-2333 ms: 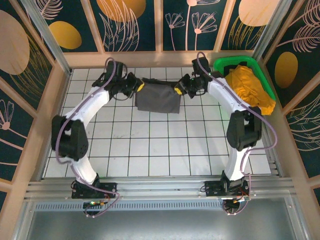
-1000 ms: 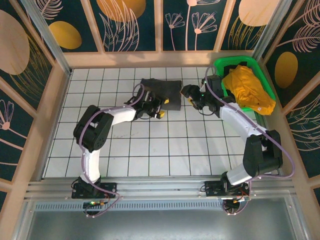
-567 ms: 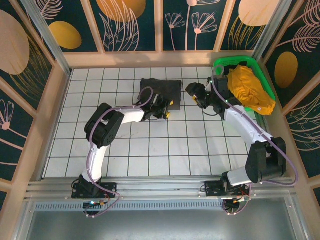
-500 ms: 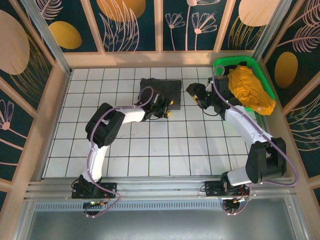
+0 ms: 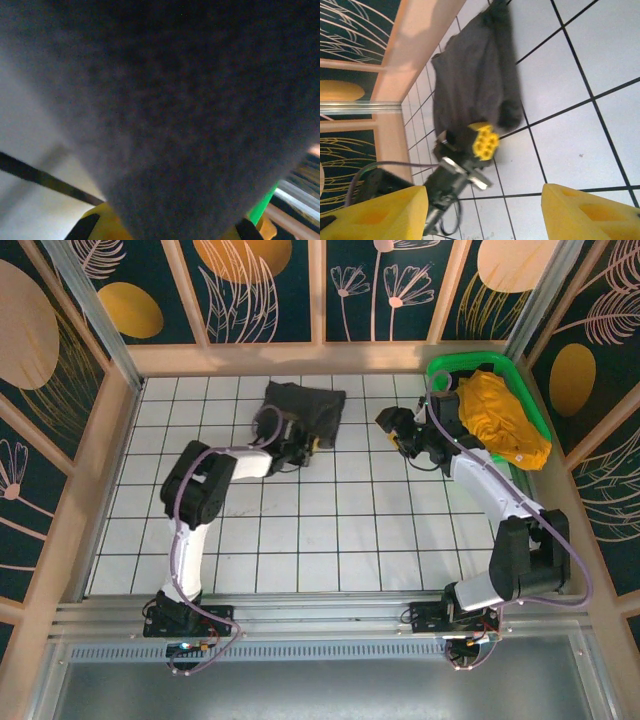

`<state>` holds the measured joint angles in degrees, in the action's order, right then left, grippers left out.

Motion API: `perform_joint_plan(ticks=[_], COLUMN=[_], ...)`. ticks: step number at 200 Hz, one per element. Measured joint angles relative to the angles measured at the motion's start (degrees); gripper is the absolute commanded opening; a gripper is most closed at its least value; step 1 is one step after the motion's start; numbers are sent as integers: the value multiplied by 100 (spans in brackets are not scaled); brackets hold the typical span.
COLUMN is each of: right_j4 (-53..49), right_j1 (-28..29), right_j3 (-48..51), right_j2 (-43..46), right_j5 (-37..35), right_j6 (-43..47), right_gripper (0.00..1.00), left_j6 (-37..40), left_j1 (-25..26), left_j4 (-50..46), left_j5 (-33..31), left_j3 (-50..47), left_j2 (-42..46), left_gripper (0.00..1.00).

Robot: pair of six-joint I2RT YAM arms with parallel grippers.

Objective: Fold and stack the t-shirts

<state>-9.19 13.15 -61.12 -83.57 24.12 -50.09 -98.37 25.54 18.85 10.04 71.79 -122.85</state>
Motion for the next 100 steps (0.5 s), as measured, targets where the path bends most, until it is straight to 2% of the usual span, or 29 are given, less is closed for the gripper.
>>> perform_joint_plan(ticks=[46, 74, 100], right_j4=[39, 70, 170], right_j1=[-9, -9, -7], right_j3=[-262, -435, -553], right_j2=[-431, -654, -828], right_j5=[155, 269, 393], right_j6=[2, 4, 24], right_gripper=[61, 61, 60], left_j6=[1128, 2096, 3025], left_j1=[-1770, -2673, -3200], left_j4=[-9, -208, -592], left_j5=[245, 557, 944], left_j3=[-973, -905, -496], left_j2=[748, 763, 636], left_gripper=[0, 0, 0])
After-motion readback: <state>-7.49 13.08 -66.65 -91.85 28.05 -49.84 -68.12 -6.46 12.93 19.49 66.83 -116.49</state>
